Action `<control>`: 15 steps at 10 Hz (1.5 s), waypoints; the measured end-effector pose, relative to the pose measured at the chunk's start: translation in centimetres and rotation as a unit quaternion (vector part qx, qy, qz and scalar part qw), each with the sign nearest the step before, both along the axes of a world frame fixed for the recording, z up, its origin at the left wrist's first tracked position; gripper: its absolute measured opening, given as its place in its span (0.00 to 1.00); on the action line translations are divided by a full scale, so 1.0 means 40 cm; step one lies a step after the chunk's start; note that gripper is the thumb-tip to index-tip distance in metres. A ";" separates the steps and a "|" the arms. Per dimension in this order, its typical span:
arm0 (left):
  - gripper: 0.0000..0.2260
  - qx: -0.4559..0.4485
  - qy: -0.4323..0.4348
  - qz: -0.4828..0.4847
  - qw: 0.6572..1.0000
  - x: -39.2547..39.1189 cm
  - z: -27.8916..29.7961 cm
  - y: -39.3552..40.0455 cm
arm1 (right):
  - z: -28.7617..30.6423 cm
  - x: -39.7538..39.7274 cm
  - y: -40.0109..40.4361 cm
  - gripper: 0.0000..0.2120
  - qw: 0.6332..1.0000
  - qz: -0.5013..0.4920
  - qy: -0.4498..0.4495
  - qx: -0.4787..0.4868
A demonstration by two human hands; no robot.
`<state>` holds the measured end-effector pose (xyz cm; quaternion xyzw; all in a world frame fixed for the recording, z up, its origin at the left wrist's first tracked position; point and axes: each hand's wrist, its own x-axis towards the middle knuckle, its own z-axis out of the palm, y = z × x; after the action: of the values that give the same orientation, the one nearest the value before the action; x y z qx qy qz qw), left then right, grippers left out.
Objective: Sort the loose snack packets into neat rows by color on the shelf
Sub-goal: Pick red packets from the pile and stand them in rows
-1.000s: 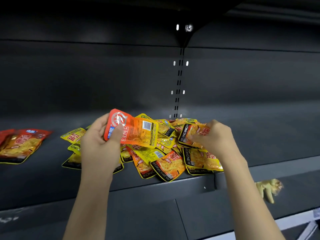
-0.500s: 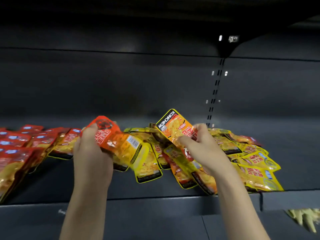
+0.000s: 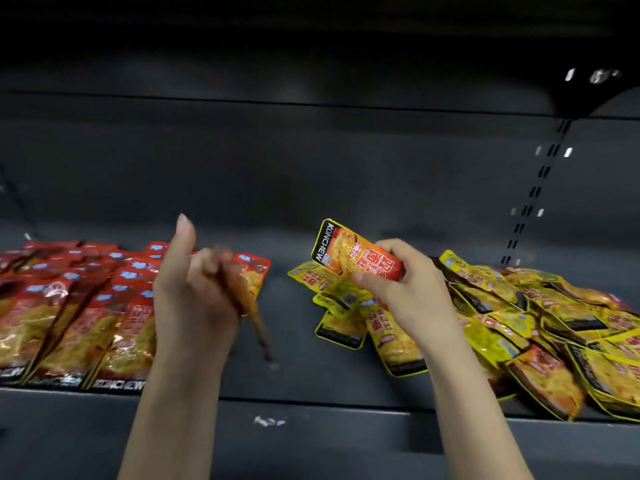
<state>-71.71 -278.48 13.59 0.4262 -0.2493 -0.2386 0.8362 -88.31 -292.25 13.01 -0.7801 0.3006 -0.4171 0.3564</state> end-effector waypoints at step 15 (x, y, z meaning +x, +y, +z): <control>0.10 0.353 -0.200 -0.160 0.900 0.426 0.075 0.035 | -0.054 0.535 -0.014 0.09 0.941 0.061 0.239 0.232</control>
<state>-54.66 -277.07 16.60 0.6867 -0.3755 -0.3514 0.5138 -66.93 -292.83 10.87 -0.7691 0.4173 -0.1145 0.4704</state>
